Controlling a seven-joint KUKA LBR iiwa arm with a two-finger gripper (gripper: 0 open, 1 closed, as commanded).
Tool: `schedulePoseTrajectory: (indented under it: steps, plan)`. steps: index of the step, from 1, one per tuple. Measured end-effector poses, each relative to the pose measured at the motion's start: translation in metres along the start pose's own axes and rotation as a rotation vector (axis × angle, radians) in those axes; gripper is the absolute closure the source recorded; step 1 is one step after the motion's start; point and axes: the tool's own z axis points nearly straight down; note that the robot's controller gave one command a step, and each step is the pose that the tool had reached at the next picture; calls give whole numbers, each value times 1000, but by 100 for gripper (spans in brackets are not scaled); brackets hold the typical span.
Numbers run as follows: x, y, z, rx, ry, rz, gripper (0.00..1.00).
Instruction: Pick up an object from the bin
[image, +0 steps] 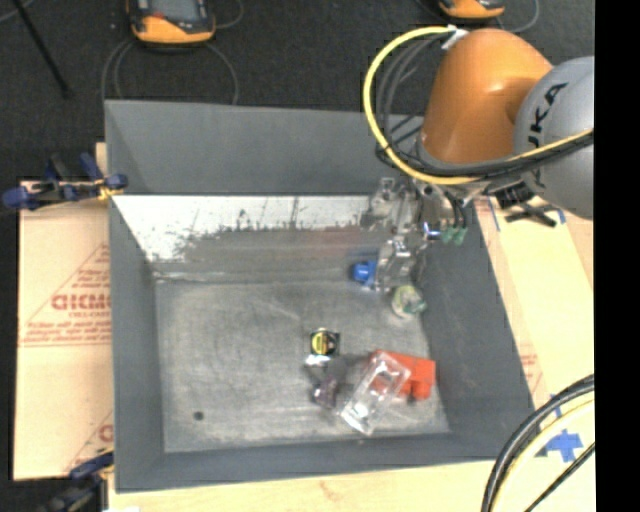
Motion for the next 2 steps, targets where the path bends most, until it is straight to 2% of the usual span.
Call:
schedulePoseTrajectory:
  steps: [1,2]
  plan:
    - [37,-62,148,0,2,-354,0]
    - [72,-39,156,4,-11,-252,0]
